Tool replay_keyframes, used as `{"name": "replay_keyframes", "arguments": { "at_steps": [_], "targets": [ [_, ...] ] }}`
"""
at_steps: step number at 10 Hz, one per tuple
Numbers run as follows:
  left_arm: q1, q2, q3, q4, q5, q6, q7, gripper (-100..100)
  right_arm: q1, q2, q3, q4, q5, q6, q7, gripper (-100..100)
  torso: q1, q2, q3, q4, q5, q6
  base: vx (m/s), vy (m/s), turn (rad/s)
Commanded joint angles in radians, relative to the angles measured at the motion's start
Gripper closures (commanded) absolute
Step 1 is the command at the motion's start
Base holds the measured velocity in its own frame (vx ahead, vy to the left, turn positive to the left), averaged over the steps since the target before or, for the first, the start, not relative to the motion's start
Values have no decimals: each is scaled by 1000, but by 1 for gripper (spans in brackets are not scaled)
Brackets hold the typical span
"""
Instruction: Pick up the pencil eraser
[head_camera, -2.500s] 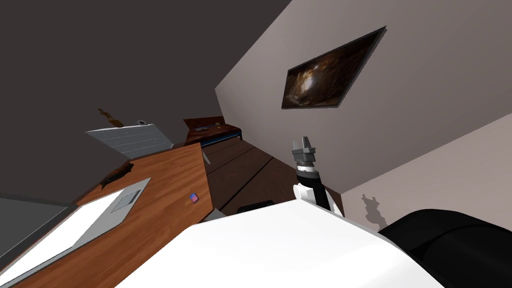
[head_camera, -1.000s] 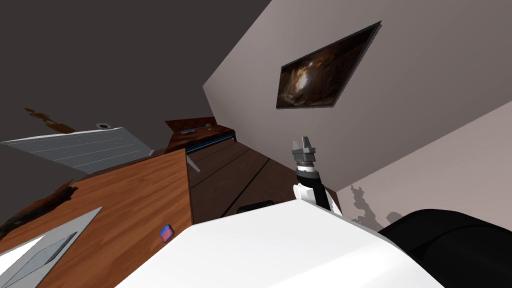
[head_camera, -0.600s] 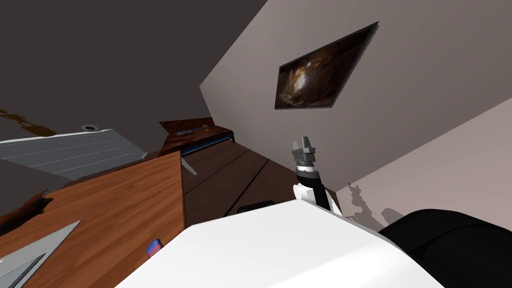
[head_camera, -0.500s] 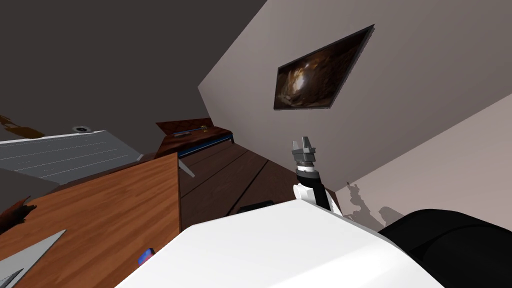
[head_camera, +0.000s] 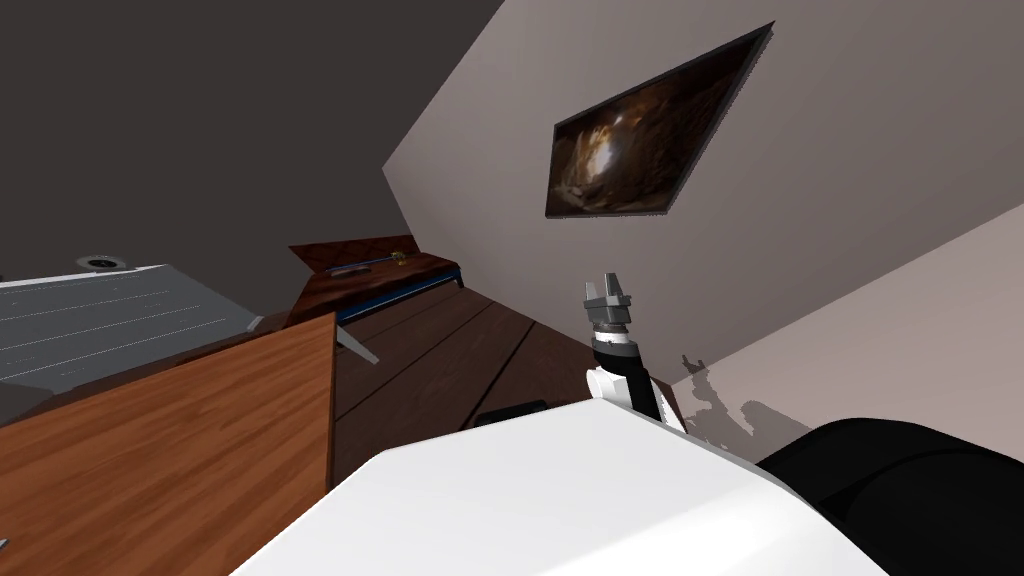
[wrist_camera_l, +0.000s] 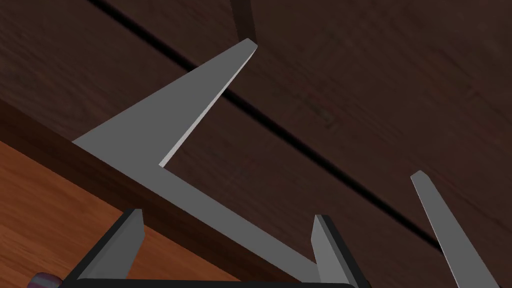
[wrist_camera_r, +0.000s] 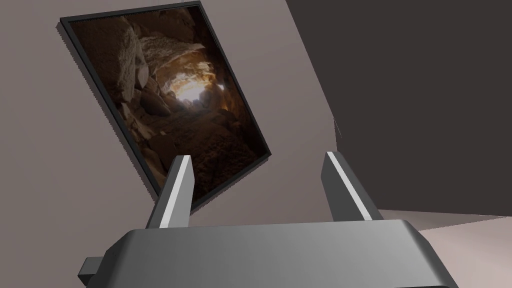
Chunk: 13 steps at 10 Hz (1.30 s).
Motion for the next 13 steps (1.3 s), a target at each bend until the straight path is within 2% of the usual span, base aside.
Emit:
{"name": "replay_keyframes", "arguments": {
  "at_steps": [1,2,3,4,6,9,12,13],
  "targets": [
    [-15,15,-15,50,-2,-12,4,-100,0,0,0,0,0,0,0,0,0,0,0,0,0,0,66,-1,-88],
    [-15,15,-15,53,-2,-12,4,-100,0,0,0,0,0,0,0,0,0,0,0,0,0,1,85,11,-66],
    [-27,29,-26,86,-3,-17,5,-100,0,0,0,0,0,0,0,0,0,0,0,0,0,0,136,29,-87],
    [-27,29,-26,86,-3,-17,5,-100,0,0,0,0,0,0,0,0,1,-3,-2,0,0,1,123,19,-48],
    [-57,53,-42,134,-4,-27,4,-100,0,0,0,0,0,0,0,0,2,-4,-2,-1,0,1,166,32,-116],
    [-112,79,-57,175,-5,-41,1,-100,0,0,0,0,0,0,0,0,5,-9,-5,-2,1,1,211,81,-122],
    [-119,75,-60,192,-7,-52,4,-100,0,0,0,0,0,0,0,0,1,-1,-1,0,0,0,73,33,-19],
    [-118,76,-59,188,-7,-49,3,0,0,0,0,0,0,0,0,0,-1,3,1,1,0,0,6,2,-2]
  ]
}}
